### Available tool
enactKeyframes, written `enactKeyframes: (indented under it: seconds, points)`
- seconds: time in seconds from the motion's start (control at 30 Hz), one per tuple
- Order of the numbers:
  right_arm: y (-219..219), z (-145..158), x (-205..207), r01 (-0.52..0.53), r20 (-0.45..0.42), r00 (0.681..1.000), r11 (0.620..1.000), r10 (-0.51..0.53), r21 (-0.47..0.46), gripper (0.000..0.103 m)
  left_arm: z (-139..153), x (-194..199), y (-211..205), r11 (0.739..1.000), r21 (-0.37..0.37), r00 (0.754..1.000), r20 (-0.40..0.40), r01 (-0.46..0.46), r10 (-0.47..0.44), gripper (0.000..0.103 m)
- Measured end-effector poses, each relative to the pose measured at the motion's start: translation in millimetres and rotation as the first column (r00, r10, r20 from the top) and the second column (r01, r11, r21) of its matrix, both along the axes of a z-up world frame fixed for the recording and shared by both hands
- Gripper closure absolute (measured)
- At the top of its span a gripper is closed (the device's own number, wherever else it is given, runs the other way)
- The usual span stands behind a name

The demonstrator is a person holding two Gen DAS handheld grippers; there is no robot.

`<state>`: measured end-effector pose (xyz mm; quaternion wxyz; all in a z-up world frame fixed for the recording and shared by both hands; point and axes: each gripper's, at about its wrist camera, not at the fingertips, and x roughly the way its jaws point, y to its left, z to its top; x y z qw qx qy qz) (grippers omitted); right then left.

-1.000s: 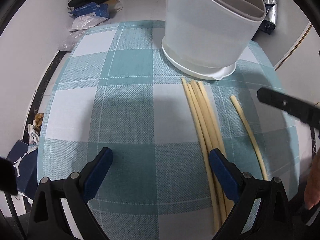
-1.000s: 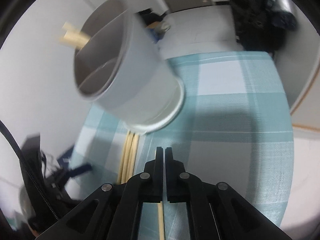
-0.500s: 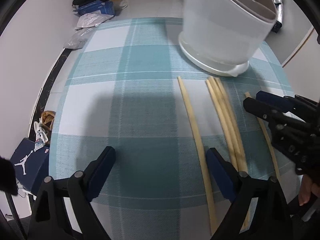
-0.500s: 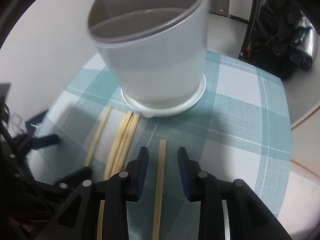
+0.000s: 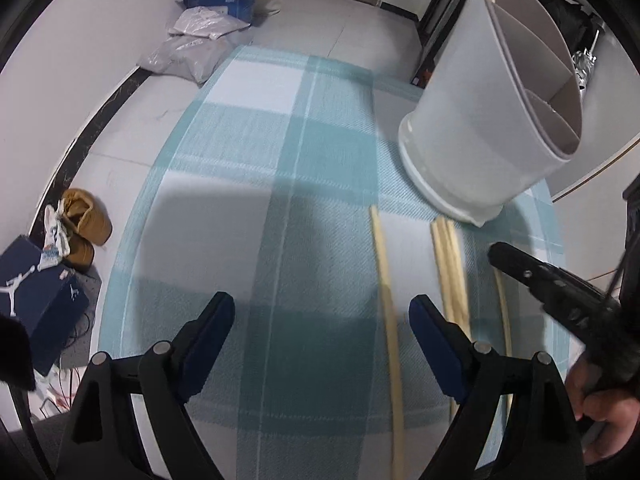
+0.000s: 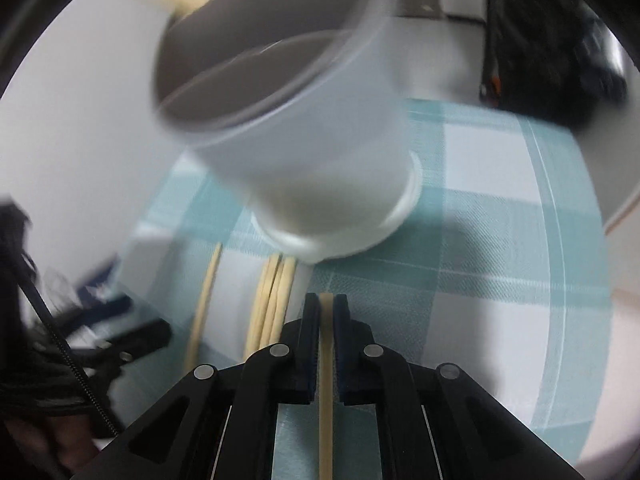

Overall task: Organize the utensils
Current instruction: 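Lift the chopstick with the right gripper while the left gripper grasps another chopstick, then carry chopsticks in both grippers up over the white holder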

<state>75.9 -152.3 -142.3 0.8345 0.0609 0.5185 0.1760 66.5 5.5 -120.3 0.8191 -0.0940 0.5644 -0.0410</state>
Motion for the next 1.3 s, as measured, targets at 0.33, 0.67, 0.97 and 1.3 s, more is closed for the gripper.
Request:
enactKeyframes:
  seconds: [0.33, 0.67, 0.97, 1.3]
  points:
    - [-64, 6, 9, 0.158, -0.091, 0.987, 0.921, -0.135, 0.356, 0.097, -11, 27, -26, 0.993, 0.11, 0.999, 0.008, 0.03, -0.031, 0.041]
    - [-73, 20, 11, 0.149, -0.017, 0.988, 0.91, -0.154, 0.388, 0.097, -8, 36, -24, 0.995, 0.095, 0.999, 0.028, 0.023, -0.026, 0.101]
    - [-59, 46, -10, 0.072, 0.131, 0.984, 0.937, -0.123, 0.341, 0.097, 43, 9, -8, 0.999, -0.012, 0.969, 0.244, -0.039, 0.04, 0.102]
    - [-48, 79, -43, 0.002, 0.312, 0.945, 0.956, -0.098, 0.295, 0.097, 105, -31, -5, 0.999, -0.05, 0.886, 0.464, 0.0, 0.024, 0.102]
